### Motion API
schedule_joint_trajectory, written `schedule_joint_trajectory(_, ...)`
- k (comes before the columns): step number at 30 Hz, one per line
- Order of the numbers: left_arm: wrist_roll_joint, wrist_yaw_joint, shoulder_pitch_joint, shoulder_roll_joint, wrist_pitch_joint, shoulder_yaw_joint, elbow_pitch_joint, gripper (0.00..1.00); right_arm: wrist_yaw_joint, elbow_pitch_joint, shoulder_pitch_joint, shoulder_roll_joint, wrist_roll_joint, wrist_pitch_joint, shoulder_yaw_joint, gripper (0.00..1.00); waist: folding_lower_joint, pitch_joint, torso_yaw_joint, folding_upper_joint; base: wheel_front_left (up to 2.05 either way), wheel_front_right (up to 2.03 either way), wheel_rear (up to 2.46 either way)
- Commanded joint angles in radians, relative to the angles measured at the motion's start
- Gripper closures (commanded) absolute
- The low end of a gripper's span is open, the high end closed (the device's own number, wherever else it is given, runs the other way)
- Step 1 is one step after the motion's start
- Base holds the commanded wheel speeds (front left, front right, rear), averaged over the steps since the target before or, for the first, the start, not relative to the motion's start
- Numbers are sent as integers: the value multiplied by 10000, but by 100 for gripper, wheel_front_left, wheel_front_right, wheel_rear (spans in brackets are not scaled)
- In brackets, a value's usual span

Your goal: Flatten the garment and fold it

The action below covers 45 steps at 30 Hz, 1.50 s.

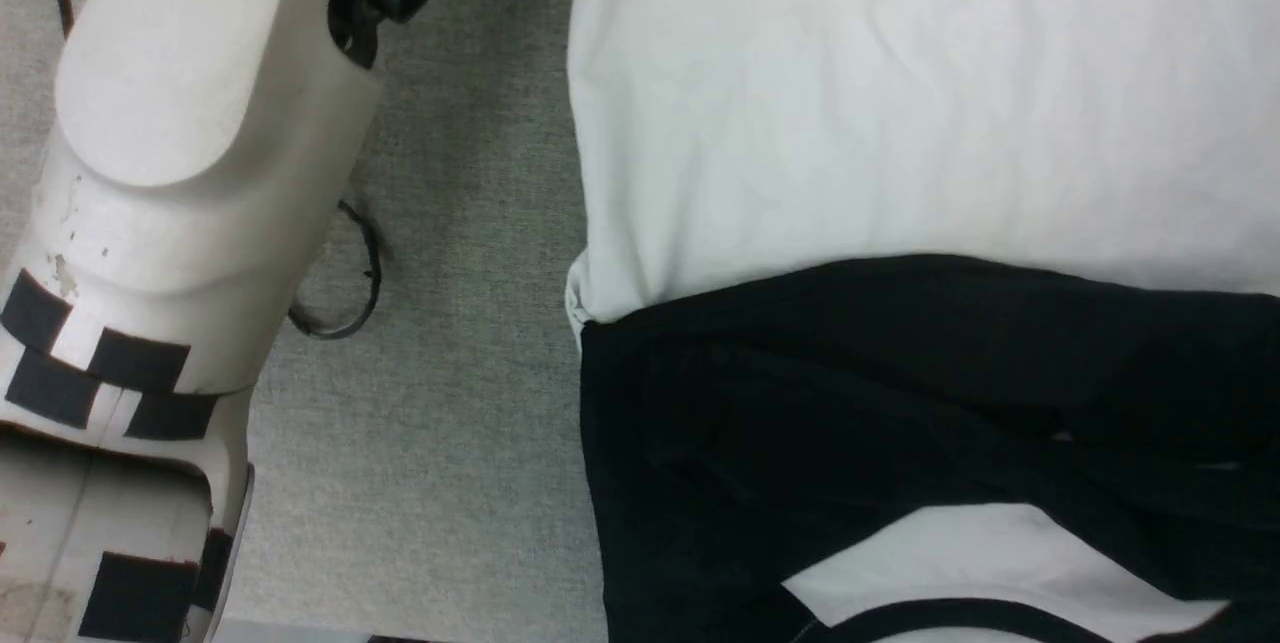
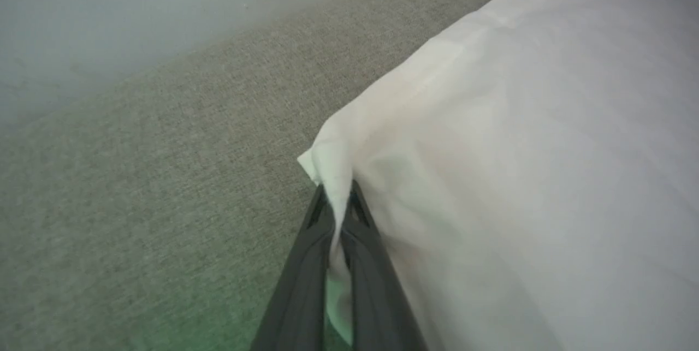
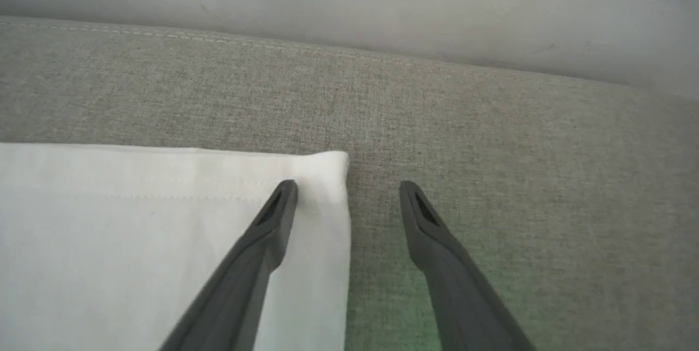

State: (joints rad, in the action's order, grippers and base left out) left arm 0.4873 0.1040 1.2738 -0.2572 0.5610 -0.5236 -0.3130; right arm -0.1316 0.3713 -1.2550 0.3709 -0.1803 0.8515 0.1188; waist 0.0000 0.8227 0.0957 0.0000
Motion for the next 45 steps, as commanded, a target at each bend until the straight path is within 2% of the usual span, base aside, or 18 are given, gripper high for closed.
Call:
schedule_joint_trajectory(1, 39, 9, -65, -6, 9, -112, -173, 100, 9, 28, -79, -48, 81, -71, 17, 0, 0, 235, 228, 0, 0, 0, 0)
schedule_joint_trajectory(3, 52, 18, -13, 1, -13, -134, -201, 100, 9, 54, -48, -92, 113, -91, 56, 0, 0, 293, 255, 0, 0, 0, 0)
schedule_joint_trajectory(4, 59, 20, 12, 5, -28, -139, -218, 100, 9, 58, -30, -110, 128, -106, 58, 19, 0, 316, 264, 0, 0, 0, 0)
schedule_joint_trajectory(6, 76, 24, 47, 14, -51, -152, -268, 100, 9, 61, -6, -142, 145, -130, 69, 100, 0, 338, 275, 0, 0, 0, 0)
schedule_joint_trajectory(12, 149, 17, 56, -32, -263, -99, -457, 100, 9, -51, 5, -225, 183, -256, 109, 100, 0, 233, 219, 0, 0, 0, 0)
schedule_joint_trajectory(16, 288, -82, 60, -32, -807, 194, -509, 100, 9, -243, -64, -164, 36, -514, 83, 100, 0, -43, 171, 0, 0, 0, 0)
schedule_joint_trajectory(28, 609, -133, -258, -323, -2463, 926, -424, 100, 9, -1166, 467, 107, -1353, -1087, -20, 100, 0, -1215, -81, 0, 0, 0, 0)
schedule_joint_trajectory(36, 729, 145, -1533, -938, -3517, 597, 762, 100, 9, -2393, 2178, 460, -2621, -1459, -23, 100, 0, -2203, -245, 0, 0, 0, 0)
schedule_joint_trajectory(42, 1043, 201, -3367, -1622, -3901, 320, 2511, 100, 9, -3488, 4073, 430, -3360, -1715, 72, 100, 0, -3254, -332, 0, 0, 0, 0)
schedule_joint_trajectory(45, 1121, 57, -4487, -2051, -3875, 278, 3507, 100, 9, -4025, 5077, 367, -3610, -1755, 224, 100, 0, -3793, -348, 0, 0, 0, 0)
